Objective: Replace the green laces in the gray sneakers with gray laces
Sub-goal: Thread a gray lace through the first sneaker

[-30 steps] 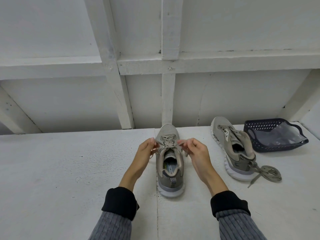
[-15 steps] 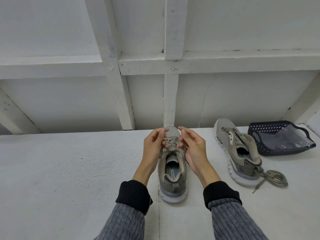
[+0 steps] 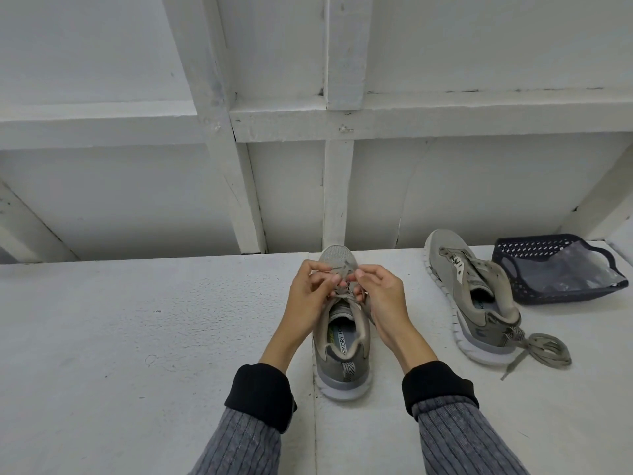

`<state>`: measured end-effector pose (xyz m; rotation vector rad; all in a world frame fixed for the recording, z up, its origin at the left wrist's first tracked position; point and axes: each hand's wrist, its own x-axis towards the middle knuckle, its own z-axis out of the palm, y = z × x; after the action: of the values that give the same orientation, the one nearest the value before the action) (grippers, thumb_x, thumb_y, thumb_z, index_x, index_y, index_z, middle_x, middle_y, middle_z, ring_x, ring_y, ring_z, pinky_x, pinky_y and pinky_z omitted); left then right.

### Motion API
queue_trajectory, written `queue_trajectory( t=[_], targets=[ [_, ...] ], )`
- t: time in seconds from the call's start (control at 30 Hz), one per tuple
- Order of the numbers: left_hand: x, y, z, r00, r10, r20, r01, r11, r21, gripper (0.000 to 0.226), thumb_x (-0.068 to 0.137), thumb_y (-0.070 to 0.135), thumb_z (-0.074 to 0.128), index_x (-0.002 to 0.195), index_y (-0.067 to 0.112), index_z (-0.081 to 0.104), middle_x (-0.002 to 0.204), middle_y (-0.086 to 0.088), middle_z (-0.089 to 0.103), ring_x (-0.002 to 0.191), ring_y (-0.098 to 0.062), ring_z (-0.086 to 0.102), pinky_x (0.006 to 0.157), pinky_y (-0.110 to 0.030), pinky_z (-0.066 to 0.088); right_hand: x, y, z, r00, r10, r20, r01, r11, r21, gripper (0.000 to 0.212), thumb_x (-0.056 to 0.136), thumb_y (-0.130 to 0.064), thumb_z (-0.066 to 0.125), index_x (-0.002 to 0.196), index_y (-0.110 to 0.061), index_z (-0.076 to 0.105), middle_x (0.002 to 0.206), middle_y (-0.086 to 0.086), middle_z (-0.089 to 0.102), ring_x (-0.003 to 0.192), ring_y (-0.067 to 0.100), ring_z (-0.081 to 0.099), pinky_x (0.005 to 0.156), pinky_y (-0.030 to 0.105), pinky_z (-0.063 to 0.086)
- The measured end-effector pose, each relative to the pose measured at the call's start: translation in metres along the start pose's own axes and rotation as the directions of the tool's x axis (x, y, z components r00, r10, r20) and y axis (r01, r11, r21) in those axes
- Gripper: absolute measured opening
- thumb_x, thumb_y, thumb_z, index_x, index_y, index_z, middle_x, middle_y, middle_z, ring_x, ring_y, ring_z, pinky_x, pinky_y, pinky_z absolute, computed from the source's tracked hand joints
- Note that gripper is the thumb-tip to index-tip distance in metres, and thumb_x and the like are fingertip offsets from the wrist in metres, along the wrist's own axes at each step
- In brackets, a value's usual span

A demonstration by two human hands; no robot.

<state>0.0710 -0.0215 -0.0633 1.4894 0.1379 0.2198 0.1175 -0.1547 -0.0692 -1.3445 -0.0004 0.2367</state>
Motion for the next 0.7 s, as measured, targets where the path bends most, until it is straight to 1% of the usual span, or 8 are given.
queue_trajectory(
  t=[0.1, 0.17, 0.27, 0.33, 0.4, 0.5, 0.6, 0.7],
  targets=[
    [0.001, 0.000, 0.001, 1.000, -0.008, 0.005, 0.008, 1.000, -0.025, 0.015, 0.094, 0.003, 0.060, 0.098, 0.007, 0.046, 0.073, 0.000, 0.074, 0.067, -0.006, 0.068, 0.063, -0.016, 0.051, -0.002, 0.003, -0.001, 0.999, 0.035, 0.007, -0.035, 0.999, -0.002, 0.014, 0.090, -0.002, 0.062, 0.097, -0.007, 0.073, 0.077, 0.010, 0.067, 0.066, 0.014, 0.052, 0.068, 0.028, 0.048],
    [0.002, -0.002, 0.000, 1.000, -0.005, 0.013, 0.005, 1.000, 0.008, 0.016, 0.094, 0.005, 0.061, 0.099, 0.007, 0.047, 0.073, 0.000, 0.074, 0.070, -0.008, 0.069, 0.065, -0.017, 0.052, -0.002, 0.002, -0.001, 0.998, 0.057, 0.009, -0.058, 0.998, 0.023, 0.015, 0.088, -0.001, 0.064, 0.097, -0.008, 0.073, 0.079, 0.010, 0.070, 0.068, 0.016, 0.053, 0.071, 0.028, 0.049],
    [0.005, -0.005, -0.002, 1.000, -0.009, 0.009, 0.008, 0.998, 0.067, 0.016, 0.093, 0.008, 0.063, 0.102, 0.007, 0.050, 0.074, 0.001, 0.074, 0.073, -0.008, 0.070, 0.067, -0.017, 0.051, -0.001, 0.002, -0.002, 0.996, 0.068, 0.051, -0.071, 0.995, 0.072, 0.018, 0.088, 0.003, 0.061, 0.104, 0.002, 0.070, 0.087, 0.017, 0.070, 0.072, 0.017, 0.057, 0.073, 0.028, 0.050],
    [0.008, -0.006, -0.003, 1.000, -0.007, 0.010, 0.006, 0.994, 0.110, 0.015, 0.093, 0.010, 0.064, 0.101, 0.009, 0.052, 0.074, 0.003, 0.074, 0.073, -0.007, 0.070, 0.068, -0.017, 0.050, -0.002, 0.001, -0.003, 0.993, 0.063, 0.099, -0.075, 0.990, 0.121, 0.017, 0.089, 0.000, 0.061, 0.102, 0.006, 0.070, 0.089, 0.022, 0.067, 0.076, 0.019, 0.058, 0.076, 0.031, 0.047],
    [0.009, -0.006, -0.003, 1.000, 0.004, 0.015, -0.006, 0.988, 0.157, 0.014, 0.093, 0.011, 0.065, 0.100, 0.010, 0.053, 0.075, 0.003, 0.075, 0.074, -0.006, 0.070, 0.068, -0.016, 0.050, -0.003, -0.001, -0.003, 0.992, 0.038, 0.118, -0.050, 0.994, 0.097, 0.013, 0.088, -0.008, 0.065, 0.095, -0.001, 0.074, 0.083, 0.016, 0.067, 0.073, 0.017, 0.055, 0.073, 0.030, 0.046],
    [0.008, -0.004, -0.003, 1.000, 0.015, 0.027, -0.020, 0.983, 0.183, 0.013, 0.091, 0.013, 0.068, 0.095, 0.010, 0.057, 0.076, 0.001, 0.075, 0.074, -0.007, 0.071, 0.067, -0.015, 0.050, -0.004, 0.002, -0.001, 0.998, 0.017, 0.062, -0.020, 0.999, 0.043, 0.009, 0.086, -0.010, 0.069, 0.086, -0.013, 0.078, 0.079, 0.010, 0.069, 0.071, 0.018, 0.050, 0.074, 0.031, 0.047],
    [0.009, -0.003, -0.013, 0.992, -0.012, 0.127, -0.014, 0.980, 0.199, 0.004, 0.092, 0.015, 0.066, 0.092, 0.011, 0.066, 0.078, -0.001, 0.073, 0.079, -0.011, 0.069, 0.074, -0.020, 0.052, -0.004, 0.002, -0.001, 0.994, 0.050, 0.093, -0.063, 0.987, 0.150, 0.013, 0.089, -0.008, 0.064, 0.094, -0.009, 0.076, 0.083, 0.013, 0.067, 0.073, 0.019, 0.050, 0.076, 0.031, 0.044],
    [0.012, 0.000, -0.020, 0.969, -0.038, 0.246, -0.013, 0.979, 0.202, 0.012, 0.098, 0.012, 0.057, 0.092, 0.010, 0.067, 0.080, 0.001, 0.068, 0.080, -0.007, 0.064, 0.078, -0.020, 0.050, -0.004, 0.001, -0.003, 0.980, 0.052, 0.190, -0.092, 0.973, 0.210, 0.018, 0.090, -0.010, 0.060, 0.102, -0.003, 0.071, 0.096, 0.017, 0.068, 0.087, 0.025, 0.057, 0.089, 0.039, 0.043]
  ],
)
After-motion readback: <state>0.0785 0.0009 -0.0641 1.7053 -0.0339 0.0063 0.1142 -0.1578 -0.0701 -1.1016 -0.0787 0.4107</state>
